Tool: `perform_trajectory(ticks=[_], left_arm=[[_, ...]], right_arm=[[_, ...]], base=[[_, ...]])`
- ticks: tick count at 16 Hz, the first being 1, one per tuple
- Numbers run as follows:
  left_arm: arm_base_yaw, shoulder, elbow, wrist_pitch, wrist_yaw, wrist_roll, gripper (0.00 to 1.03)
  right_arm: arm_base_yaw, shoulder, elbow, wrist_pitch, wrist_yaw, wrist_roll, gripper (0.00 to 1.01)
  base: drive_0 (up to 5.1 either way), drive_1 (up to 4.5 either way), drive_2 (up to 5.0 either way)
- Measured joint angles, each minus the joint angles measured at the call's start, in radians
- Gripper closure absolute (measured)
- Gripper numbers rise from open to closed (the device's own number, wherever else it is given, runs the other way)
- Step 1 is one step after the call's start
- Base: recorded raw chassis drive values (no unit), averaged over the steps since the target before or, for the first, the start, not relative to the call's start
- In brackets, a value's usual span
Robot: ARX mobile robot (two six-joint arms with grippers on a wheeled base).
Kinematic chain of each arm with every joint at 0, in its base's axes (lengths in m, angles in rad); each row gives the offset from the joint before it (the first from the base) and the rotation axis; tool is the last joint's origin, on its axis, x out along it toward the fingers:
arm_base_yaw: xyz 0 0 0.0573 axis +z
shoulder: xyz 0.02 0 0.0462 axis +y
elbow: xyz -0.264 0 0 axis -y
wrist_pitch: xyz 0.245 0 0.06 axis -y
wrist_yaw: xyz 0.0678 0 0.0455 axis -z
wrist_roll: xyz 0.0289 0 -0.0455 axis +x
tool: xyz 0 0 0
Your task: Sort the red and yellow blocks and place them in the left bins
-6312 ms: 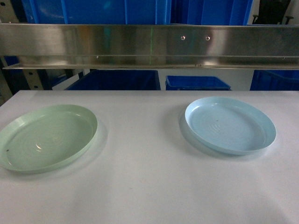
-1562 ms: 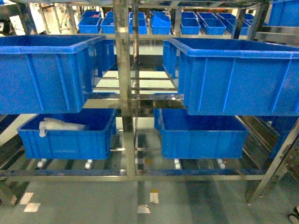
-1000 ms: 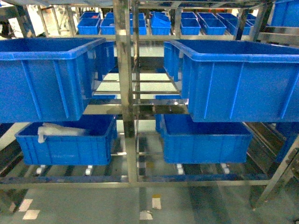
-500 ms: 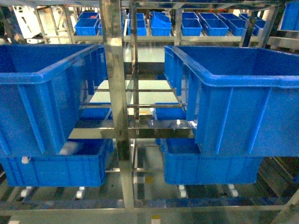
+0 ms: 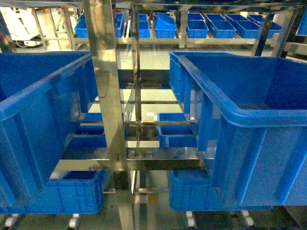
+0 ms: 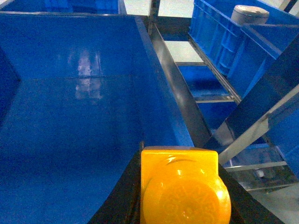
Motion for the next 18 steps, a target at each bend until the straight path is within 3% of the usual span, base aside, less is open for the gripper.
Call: perform_trajectory(ticks=[2, 6, 10, 13, 15, 17, 18], left_arm=[[-0.001, -0.002, 0.000, 0.000, 0.001, 0.000, 0.76], [0.000, -0.002, 0.000, 0.000, 0.000, 0.000, 0.76], [0.000, -0.002, 0.000, 0.000, 0.001, 0.000, 0.76], [0.000, -0.002, 0.000, 0.000, 0.000, 0.000, 0.76], [0.000, -0.002, 0.000, 0.000, 0.000, 0.000, 0.76], [0.000, -0.002, 0.000, 0.000, 0.000, 0.000, 0.76], [0.000, -0.002, 0.000, 0.000, 0.000, 0.000, 0.76]], right_arm=[[-0.025, 0.227, 0.218, 0.029, -0.012, 0.009, 0.74], [-0.029, 0.608, 0.451, -0.002, -0.021, 0.006, 0.74], [-0.032, 0.875, 0.697, 0.067, 0.043, 0.028, 0.74], [-0.034, 0.741, 0.543, 0.143, 0.016, 0.087, 0.45], [-0.022, 0.538, 0.377, 0.251, 0.051, 0.077, 0.25], [-0.019, 0.239, 0.138, 0.194, 0.056, 0.099, 0.01], [-0.015, 0.120, 0.038, 0.144, 0.058, 0.105, 0.04]], base=[[0.0, 0.00, 0.0], [0.0, 0.00, 0.0], [0.0, 0.00, 0.0], [0.0, 0.00, 0.0], [0.0, 0.00, 0.0], [0.0, 0.00, 0.0], [0.0, 0.00, 0.0]])
